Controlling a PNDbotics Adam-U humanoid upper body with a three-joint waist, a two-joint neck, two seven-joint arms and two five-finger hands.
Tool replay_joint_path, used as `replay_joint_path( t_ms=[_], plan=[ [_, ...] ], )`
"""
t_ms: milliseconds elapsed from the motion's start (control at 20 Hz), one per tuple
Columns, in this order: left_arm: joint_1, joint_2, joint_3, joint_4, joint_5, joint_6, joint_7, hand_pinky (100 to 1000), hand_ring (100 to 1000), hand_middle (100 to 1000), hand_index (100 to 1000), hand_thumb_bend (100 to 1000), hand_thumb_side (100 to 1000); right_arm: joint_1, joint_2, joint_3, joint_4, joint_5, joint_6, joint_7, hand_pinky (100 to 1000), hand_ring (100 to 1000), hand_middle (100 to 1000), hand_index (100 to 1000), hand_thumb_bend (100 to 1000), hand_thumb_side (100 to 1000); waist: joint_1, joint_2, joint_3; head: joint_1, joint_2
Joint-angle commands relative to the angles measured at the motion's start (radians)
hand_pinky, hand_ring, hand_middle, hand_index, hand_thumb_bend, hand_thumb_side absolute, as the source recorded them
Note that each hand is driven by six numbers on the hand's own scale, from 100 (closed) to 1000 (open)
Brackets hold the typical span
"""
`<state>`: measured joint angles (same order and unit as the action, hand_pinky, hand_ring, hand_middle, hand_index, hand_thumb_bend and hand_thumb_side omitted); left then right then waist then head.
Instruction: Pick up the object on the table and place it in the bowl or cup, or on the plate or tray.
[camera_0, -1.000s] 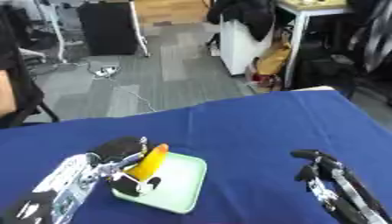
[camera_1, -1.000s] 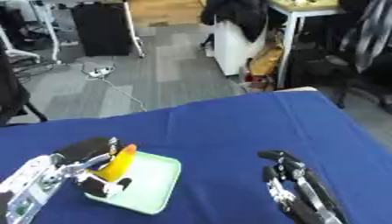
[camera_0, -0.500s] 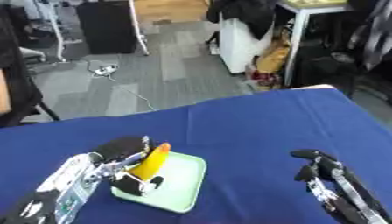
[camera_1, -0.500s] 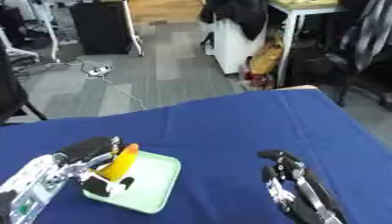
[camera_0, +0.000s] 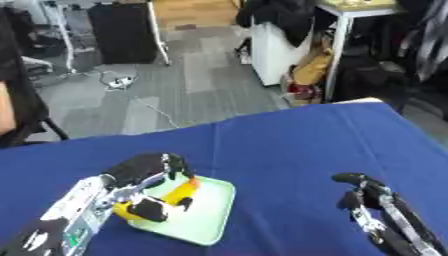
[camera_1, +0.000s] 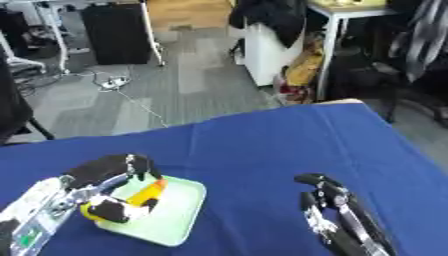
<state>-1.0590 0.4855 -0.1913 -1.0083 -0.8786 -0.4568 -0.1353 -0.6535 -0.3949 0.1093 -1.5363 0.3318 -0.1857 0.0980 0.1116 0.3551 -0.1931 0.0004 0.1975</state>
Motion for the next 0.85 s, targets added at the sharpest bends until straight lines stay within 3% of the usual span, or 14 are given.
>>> replay_joint_path(
  t_ms=[50,650,850],
  plan=[
    [-0.024,0.018,0.014,-0.019,-0.005,0.000,0.011,554,673,748,793,100,552,-0.013,-0.005,-0.005,-0.010,0.003,-0.002,0.001,408,564,805,871,100,912,-0.006,-0.021,0.002,-0.003,-0.009],
    [-0.016,0.026,0.009,-0.029,0.004,-0.005,0.012,563,696,768,803,100,558,-0.009,-0.004,-0.006,-0.008,0.002,-0.002,0.001,409,564,806,871,100,913,-0.013,-0.022,0.019,-0.010,-0.002],
    [0.011,0.057,0.002,-0.091,0.038,-0.014,0.013,560,684,763,799,100,548,-0.001,-0.006,-0.011,-0.004,0.002,0.001,-0.002,409,564,806,871,100,913,-0.020,-0.025,0.042,-0.022,0.003]
  ],
)
